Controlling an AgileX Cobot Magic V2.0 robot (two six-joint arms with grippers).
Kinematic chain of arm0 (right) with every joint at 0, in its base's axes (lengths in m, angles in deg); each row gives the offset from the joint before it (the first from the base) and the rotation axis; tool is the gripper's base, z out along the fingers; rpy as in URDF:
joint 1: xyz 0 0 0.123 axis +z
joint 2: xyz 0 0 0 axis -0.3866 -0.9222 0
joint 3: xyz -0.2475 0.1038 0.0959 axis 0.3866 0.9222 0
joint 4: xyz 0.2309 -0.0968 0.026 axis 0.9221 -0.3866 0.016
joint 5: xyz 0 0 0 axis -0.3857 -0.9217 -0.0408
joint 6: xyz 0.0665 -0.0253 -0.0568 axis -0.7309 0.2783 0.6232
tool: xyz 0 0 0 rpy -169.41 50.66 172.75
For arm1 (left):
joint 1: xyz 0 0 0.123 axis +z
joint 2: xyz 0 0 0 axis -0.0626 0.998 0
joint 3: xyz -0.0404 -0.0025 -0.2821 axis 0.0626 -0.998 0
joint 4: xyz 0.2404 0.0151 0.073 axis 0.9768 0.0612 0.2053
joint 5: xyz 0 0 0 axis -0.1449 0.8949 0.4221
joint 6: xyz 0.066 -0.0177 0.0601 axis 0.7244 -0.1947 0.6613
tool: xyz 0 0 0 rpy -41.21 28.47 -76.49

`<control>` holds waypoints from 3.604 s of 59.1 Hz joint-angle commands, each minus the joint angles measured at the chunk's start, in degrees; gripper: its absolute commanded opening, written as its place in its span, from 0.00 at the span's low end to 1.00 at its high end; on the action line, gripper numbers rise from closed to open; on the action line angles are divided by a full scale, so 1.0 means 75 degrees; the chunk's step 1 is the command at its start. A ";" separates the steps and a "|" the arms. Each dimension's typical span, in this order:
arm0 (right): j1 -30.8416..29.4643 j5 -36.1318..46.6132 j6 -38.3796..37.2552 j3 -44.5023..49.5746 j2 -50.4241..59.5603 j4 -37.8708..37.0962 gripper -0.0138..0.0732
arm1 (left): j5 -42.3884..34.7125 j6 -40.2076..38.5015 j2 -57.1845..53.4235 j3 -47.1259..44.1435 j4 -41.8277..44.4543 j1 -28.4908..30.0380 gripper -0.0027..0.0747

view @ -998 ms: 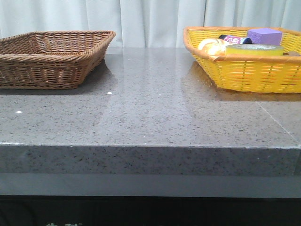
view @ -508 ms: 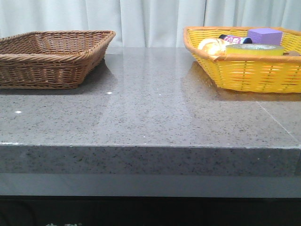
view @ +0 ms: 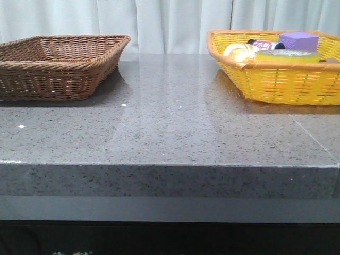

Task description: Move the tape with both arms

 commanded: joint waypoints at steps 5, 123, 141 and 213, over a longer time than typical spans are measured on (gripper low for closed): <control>-0.0045 0.0200 0.0047 -0.0447 -0.0772 -0.0069 0.08 | -0.0447 -0.0058 0.0587 0.0333 -0.0079 0.0006 0.01; -0.0057 -0.4794 0.0047 -1.0139 -1.1741 -0.0428 0.78 | -0.1259 0.0324 0.2201 0.0579 0.0042 -0.4267 0.67; -0.0062 -0.4647 0.0047 -1.0768 -1.2781 -0.0512 0.78 | -0.1246 0.0324 0.2201 0.0579 0.0042 -0.4267 0.67; 0.0895 -0.5372 0.0464 -1.1638 -1.1350 0.0129 0.33 | -0.1231 0.0324 0.2201 0.0579 0.0042 -0.4267 0.67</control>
